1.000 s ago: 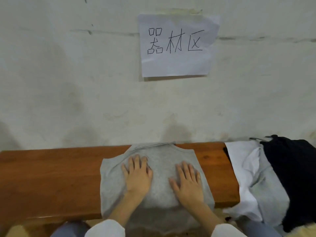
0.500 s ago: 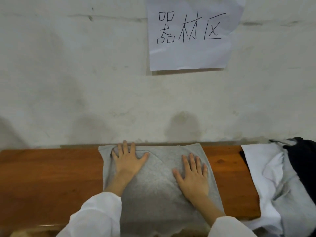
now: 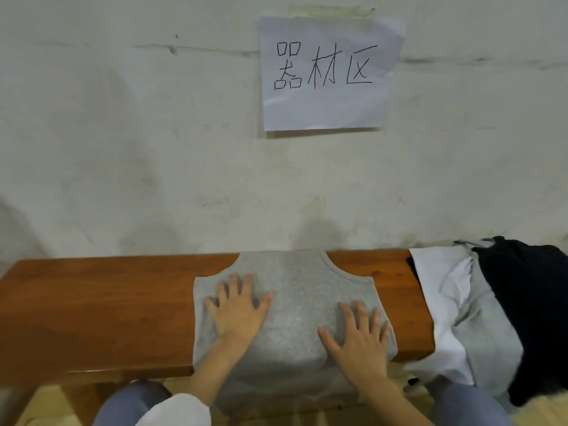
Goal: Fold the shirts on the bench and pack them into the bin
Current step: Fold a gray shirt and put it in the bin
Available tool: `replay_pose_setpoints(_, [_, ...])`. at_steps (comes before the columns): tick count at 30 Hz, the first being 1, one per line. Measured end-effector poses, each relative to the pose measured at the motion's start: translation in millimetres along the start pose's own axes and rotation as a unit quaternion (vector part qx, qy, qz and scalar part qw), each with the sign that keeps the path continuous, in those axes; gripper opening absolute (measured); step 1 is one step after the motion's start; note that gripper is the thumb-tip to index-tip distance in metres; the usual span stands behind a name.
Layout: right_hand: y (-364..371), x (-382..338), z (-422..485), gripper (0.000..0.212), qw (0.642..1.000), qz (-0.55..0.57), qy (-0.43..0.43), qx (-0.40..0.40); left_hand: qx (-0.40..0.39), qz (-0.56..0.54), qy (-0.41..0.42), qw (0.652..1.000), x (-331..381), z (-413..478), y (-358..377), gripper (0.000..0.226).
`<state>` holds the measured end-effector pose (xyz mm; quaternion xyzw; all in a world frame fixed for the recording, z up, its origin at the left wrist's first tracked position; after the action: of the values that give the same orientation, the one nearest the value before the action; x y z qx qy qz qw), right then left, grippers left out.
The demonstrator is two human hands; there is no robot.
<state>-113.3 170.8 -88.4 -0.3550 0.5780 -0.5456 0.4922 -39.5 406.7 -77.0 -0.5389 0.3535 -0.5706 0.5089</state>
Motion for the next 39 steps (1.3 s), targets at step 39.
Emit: replay_pose_setpoints(39, [8, 1, 4, 0.068, 0.995, -0.011, -0.098, 0.009, -0.167, -0.482, -0.282, 0.813, -80, -117, -30, 0.03])
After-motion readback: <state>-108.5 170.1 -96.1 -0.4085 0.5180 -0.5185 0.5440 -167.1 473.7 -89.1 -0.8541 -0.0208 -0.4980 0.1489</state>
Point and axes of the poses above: each hand's wrist, its own z-axis towards the middle knuckle, its own y-axis out of the palm, x = y × z, the point moved 5 cm from there along z, towards the middle knuckle, and after that the axes turned 14 degrees about x, right-handed, at the moved point
